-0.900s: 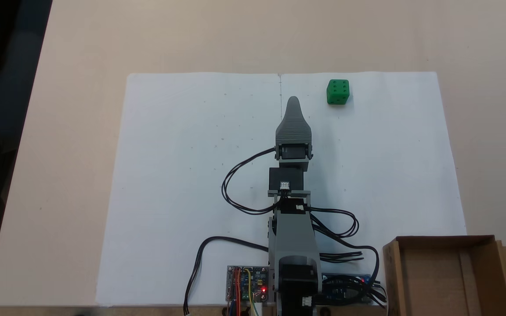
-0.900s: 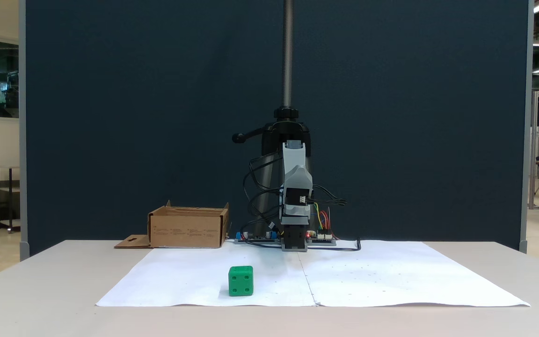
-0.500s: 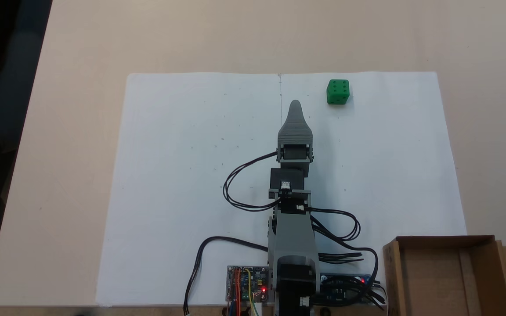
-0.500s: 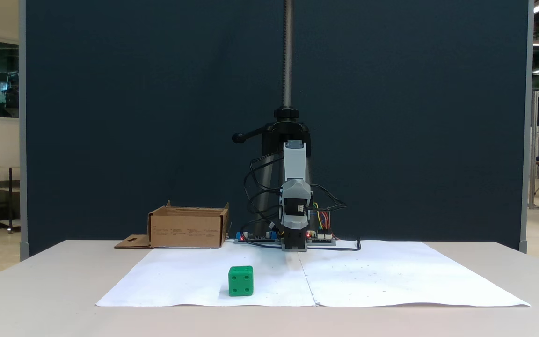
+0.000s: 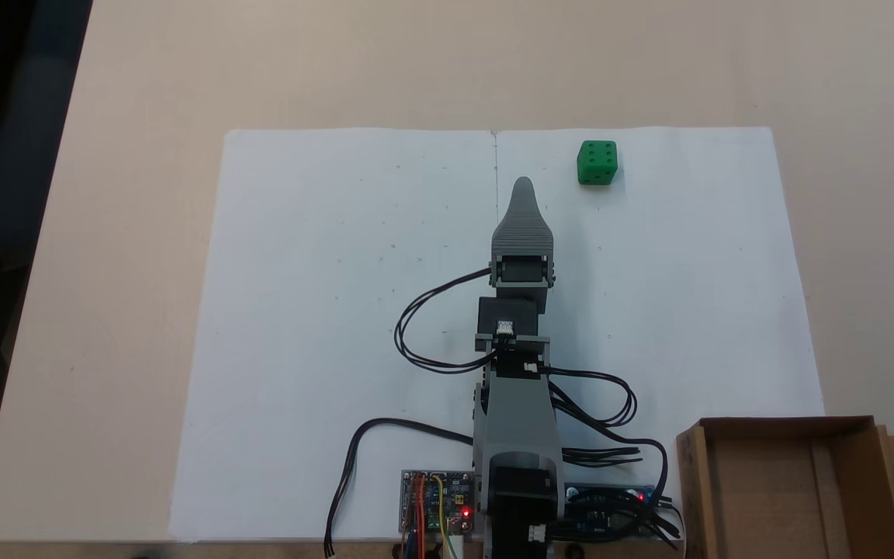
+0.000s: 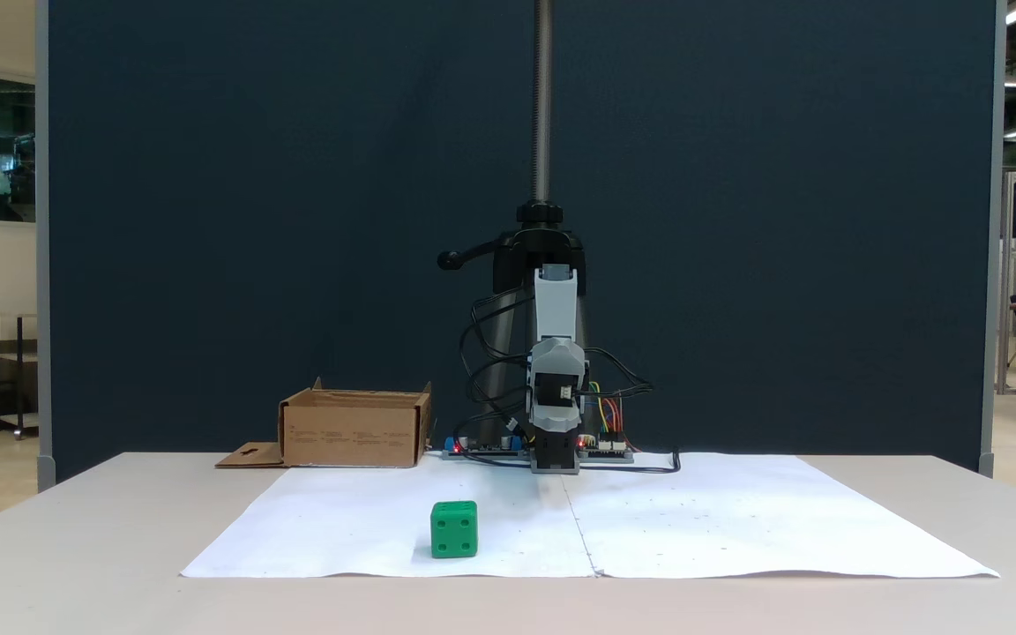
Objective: Grasp a green dice and put it in the bin.
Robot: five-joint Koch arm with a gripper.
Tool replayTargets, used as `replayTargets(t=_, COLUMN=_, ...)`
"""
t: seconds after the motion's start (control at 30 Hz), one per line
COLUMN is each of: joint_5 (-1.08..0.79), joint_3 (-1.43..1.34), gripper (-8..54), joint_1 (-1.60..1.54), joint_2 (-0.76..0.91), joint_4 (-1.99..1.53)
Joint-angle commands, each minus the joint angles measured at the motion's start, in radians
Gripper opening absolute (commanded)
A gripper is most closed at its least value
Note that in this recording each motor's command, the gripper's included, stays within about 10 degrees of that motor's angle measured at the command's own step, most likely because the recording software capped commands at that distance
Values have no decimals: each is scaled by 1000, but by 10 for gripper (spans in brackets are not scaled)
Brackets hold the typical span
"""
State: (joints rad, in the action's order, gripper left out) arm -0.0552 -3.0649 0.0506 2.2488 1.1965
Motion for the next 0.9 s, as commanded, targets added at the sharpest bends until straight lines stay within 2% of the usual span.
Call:
replayTargets(t=0.0, joint_5=38, joint_3=-64, gripper=432, joint_1=17, joint_2=115, joint_4=21)
replayTargets(t=0.3, joint_5=35, joint_3=34, gripper=388, joint_1=43, joint_2=114, joint_4=-40)
replayTargets(t=0.73, joint_5=37, joint_3=589, gripper=402, joint_1=193, joint_2=106, joint_4=-955)
replayTargets(t=0.87, joint_5=37, joint_3=779, gripper=406, joint_1=216, joint_2=2, joint_4=-1207)
